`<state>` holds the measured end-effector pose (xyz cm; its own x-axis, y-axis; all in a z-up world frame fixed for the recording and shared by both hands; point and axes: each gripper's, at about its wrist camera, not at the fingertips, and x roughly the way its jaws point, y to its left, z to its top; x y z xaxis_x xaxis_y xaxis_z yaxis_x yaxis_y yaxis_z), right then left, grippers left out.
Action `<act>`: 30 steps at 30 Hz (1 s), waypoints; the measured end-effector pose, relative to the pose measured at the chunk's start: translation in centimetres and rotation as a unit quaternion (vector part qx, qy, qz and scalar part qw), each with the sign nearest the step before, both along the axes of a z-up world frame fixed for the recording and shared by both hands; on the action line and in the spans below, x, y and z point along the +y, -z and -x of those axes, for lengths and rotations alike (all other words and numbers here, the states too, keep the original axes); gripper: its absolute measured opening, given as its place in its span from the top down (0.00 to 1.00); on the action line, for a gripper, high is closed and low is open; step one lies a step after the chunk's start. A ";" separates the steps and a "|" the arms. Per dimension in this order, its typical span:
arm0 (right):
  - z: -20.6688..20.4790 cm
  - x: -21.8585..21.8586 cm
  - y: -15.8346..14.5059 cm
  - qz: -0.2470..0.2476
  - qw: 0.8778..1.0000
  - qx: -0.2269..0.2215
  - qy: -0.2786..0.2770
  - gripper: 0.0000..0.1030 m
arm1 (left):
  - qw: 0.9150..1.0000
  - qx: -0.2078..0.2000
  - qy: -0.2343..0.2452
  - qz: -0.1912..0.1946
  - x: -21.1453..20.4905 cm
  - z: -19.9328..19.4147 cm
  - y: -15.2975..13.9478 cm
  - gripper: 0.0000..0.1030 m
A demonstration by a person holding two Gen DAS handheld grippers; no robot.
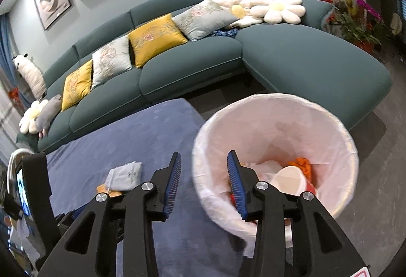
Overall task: Collect trash
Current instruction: 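Return to the table and grasp the orange mesh bag with the left gripper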
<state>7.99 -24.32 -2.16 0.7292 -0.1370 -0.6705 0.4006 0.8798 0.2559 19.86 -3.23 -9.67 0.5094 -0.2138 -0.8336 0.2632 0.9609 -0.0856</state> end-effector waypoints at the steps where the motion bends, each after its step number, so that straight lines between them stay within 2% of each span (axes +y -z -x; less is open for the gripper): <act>1: -0.3 0.3 0.0 0.000 1.000 0.001 -0.004 0.62 | 1.000 0.001 -0.007 -0.001 0.5 -0.2 0.2 0.17; 4: -1.2 1.5 0.4 0.002 1.000 0.005 -0.017 0.59 | 1.000 0.008 -0.028 -0.007 1.8 -0.9 1.2 0.15; 12: -4.5 5.2 2.1 0.002 0.998 0.026 -0.062 0.58 | 0.995 0.051 -0.081 -0.006 4.9 -3.1 4.7 0.14; 23: -9.3 8.4 5.3 -0.005 0.993 0.060 -0.101 0.58 | 0.990 0.095 -0.106 -0.007 6.2 -6.4 8.9 0.16; 25: -10.1 8.8 5.9 -0.006 0.992 0.068 -0.107 0.58 | 0.989 0.101 -0.107 -0.008 6.4 -6.8 9.4 0.24; 26: -10.5 9.1 6.2 -0.006 0.991 0.072 -0.110 0.58 | 0.990 0.090 -0.106 -0.015 6.4 -6.8 9.3 0.29; 29: -11.7 9.7 7.3 -0.007 0.989 0.085 -0.121 0.58 | 0.992 0.083 -0.091 -0.024 6.9 -7.0 8.9 0.61; 30: -12.0 9.7 7.6 -0.008 0.988 0.088 -0.124 0.58 | 0.992 0.085 -0.089 -0.022 7.2 -7.2 8.8 0.75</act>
